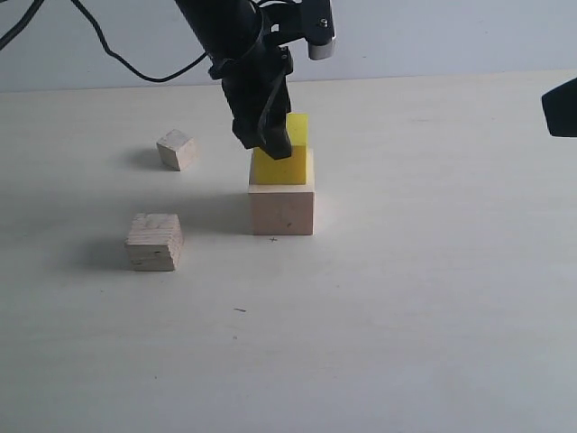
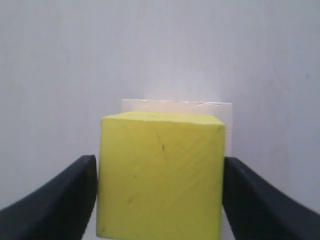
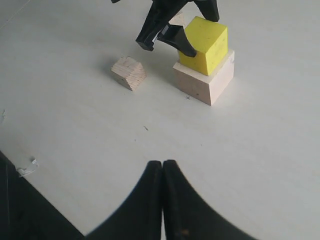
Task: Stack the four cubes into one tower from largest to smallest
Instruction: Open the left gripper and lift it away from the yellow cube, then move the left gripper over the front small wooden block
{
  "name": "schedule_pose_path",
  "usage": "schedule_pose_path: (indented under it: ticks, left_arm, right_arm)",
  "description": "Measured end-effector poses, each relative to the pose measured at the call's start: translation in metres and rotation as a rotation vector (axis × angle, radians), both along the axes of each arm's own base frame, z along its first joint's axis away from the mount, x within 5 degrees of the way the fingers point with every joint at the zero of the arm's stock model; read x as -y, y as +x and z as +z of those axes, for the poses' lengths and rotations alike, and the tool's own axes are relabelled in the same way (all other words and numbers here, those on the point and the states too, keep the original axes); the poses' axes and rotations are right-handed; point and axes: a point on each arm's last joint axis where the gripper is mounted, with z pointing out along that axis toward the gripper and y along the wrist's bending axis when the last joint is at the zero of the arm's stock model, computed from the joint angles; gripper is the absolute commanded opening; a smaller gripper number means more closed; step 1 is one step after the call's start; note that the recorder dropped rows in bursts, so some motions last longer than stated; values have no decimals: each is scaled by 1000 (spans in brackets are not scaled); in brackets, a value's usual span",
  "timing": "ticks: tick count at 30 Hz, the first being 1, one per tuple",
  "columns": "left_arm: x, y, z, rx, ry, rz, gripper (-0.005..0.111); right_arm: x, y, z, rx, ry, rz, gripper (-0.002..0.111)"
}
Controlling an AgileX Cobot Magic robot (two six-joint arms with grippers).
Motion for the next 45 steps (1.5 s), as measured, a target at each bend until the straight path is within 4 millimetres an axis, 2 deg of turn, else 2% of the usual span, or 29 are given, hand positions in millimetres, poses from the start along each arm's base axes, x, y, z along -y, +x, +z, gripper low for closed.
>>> schedule_pose_path:
  ticks: [14,23,29,31,34,36,38,41,45]
  left_arm:
    - [-2,-3,5,-9,5,-3,68]
    - [-5,-9,30,36,-25,-3,68]
    - [-12,-17,59,59,-66,78,67]
    - [-16,-20,73,65,-79,152,62]
    - [-26,-26,92,83,-79,269,45]
    - [-33,-30,103,94,-71,341,39]
    - [-40,-32,113,110,-75,429,42]
    - [-48,-33,121,118,-79,595,57]
    - [-59,-28,114,132,-45,817,79]
  right_arm:
    - [0,0,0,0,0,0,0]
    - [0,0,0,0,-4,0,0]
    - [0,0,0,-2,-5,1,0]
    - [0,0,0,-2,-5,1,0]
    - [0,0,0,-2,-5,1,0]
    - [0,0,0,-2,-5,1,0]
    - [0,0,0,-2,-5,1,0]
    - [0,0,0,-3,-5,1,0]
    - [0,-1,-1,-7,-7,4,0]
